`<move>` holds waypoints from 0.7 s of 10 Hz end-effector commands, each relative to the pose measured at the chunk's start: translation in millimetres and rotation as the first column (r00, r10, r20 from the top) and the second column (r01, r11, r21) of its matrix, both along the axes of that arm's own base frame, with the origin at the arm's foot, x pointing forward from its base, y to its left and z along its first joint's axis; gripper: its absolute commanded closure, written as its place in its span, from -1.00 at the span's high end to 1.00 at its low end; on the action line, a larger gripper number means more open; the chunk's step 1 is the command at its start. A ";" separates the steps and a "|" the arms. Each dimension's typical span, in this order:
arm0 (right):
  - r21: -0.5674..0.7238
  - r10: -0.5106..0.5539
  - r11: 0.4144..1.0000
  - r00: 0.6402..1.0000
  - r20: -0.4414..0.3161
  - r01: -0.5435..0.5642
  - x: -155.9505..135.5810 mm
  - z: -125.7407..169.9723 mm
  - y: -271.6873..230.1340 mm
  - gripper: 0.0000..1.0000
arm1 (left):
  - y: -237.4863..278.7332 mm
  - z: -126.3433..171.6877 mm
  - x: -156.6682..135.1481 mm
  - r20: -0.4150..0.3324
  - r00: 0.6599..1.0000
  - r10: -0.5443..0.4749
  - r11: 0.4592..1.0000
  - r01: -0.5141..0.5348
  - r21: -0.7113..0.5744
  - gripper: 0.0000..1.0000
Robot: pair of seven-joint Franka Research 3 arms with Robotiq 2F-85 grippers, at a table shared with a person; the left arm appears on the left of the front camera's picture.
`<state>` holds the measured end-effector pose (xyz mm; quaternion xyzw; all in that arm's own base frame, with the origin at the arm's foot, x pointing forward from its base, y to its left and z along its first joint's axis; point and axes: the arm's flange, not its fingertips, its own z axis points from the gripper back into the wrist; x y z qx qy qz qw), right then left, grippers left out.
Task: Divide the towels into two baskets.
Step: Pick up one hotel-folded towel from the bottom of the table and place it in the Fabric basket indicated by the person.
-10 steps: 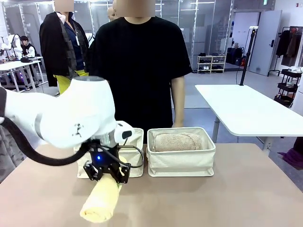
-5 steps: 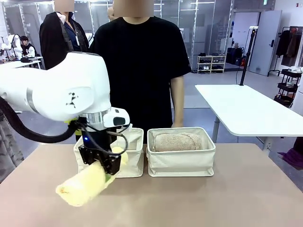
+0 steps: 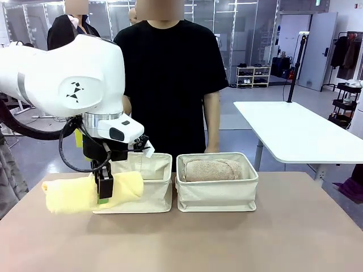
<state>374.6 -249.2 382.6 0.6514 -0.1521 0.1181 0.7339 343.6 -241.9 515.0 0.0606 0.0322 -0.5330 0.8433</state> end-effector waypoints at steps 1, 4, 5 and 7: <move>0.001 -0.004 1.000 1.000 0.007 0.004 -2.1 2.6 2.2 1.00 | 3.4 -7.8 -1.0 -0.020 0.996 0.090 0.996 -0.090 -0.004 -0.30; 0.001 -0.004 1.000 1.000 0.007 0.004 -2.1 2.6 2.2 1.00 | 3.5 10.7 16.0 0.036 0.995 -0.095 0.995 0.095 -0.007 -0.16; 0.001 -0.004 1.000 1.000 0.007 0.004 -2.1 2.6 2.2 1.00 | 6.2 23.7 41.1 0.070 0.985 -0.156 0.988 0.157 -0.011 -0.16; 0.001 -0.004 1.000 1.000 0.007 0.004 -2.1 2.6 2.2 1.00 | 8.6 43.5 85.0 0.084 0.941 -0.327 0.945 0.328 0.009 -0.16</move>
